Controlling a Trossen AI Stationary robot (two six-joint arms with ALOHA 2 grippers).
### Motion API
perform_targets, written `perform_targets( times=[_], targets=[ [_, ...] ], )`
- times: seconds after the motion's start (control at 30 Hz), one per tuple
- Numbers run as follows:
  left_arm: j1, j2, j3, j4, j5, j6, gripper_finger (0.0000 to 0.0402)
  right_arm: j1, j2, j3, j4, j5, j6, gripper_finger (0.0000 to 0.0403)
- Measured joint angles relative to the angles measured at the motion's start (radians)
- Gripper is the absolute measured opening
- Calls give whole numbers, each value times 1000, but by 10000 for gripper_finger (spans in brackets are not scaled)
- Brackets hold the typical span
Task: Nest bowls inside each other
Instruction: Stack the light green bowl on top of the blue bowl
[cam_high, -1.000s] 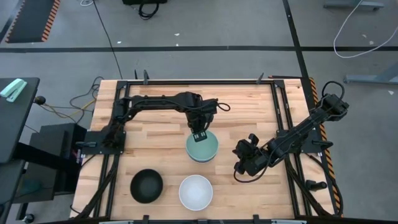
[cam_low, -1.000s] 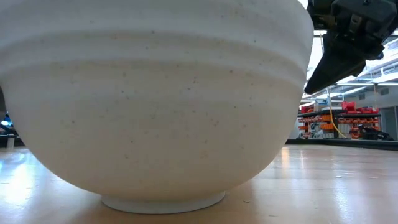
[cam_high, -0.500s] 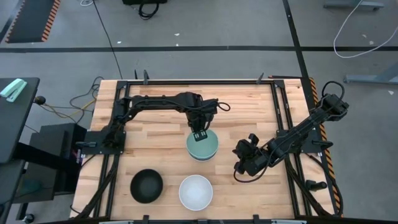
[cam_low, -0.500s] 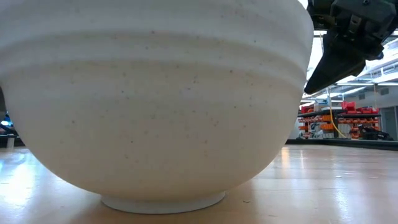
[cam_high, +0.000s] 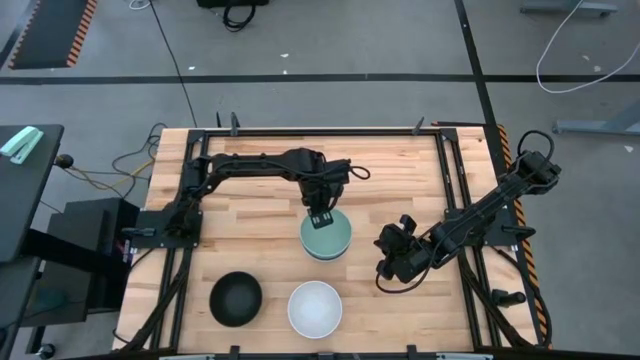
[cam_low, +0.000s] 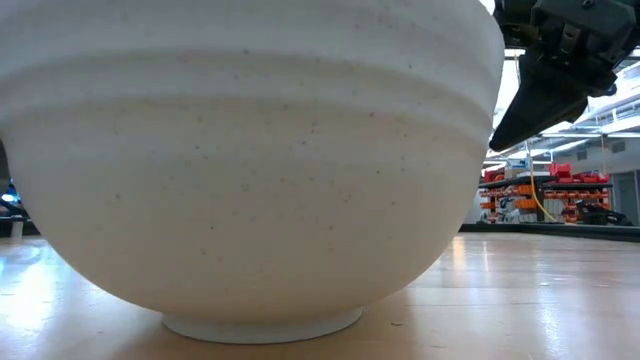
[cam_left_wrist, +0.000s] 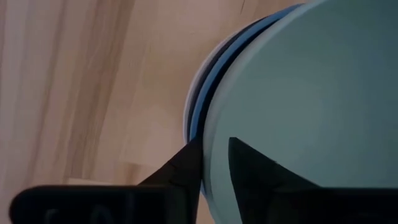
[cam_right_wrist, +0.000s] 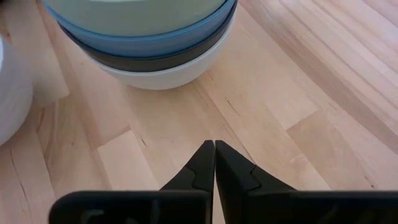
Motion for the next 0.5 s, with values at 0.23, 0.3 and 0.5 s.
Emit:
perform_targets(
  times=[0.23, 0.3, 0.5],
  targets=[
    [2, -46, -1, -6, -1, -26, 118, 0, 0, 0, 2, 0, 0, 17],
    [2, -65, -1, -6, -1, -26, 127, 0, 0, 0, 3, 0, 0, 17],
    [1, -119, -1, -8, 0, -31, 157, 0, 0, 0, 3, 0, 0, 17]
  ],
)
